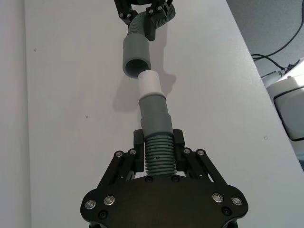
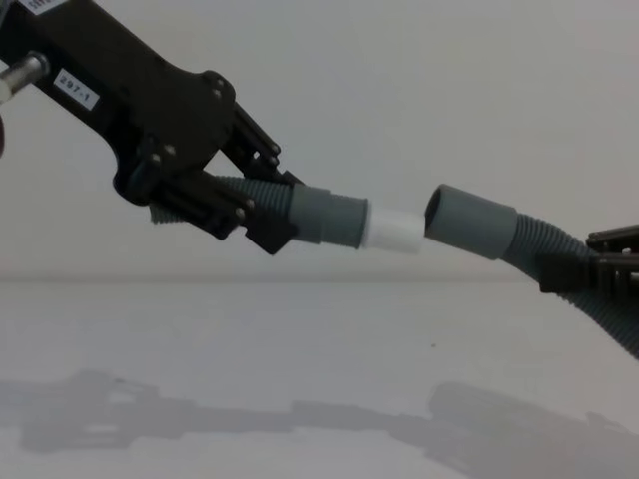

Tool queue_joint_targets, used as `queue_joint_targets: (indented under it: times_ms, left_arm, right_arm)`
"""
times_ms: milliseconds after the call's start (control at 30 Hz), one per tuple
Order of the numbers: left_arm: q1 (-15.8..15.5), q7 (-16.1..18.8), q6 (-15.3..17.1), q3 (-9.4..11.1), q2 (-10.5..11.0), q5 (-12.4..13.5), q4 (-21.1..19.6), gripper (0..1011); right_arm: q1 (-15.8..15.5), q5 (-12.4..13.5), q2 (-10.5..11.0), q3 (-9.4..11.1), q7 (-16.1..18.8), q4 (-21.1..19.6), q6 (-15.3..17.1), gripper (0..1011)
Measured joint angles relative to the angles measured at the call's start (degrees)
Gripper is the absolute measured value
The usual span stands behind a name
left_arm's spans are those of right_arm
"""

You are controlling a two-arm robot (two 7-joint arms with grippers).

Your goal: Use both hands to pick up one end of the pipe from the table, align the ends, and insert them.

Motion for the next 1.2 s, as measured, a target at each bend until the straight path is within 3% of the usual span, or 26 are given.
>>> queue_joint_targets:
  times_ms: [1200]
  left_arm:
    - [-2.3, -1.3, -0.2, 1.5, -0.5, -0.1, 0.4, 339]
  right_arm:
    - [0.0, 0.0, 0.0, 0.0, 0.0, 0.0, 0.0, 178]
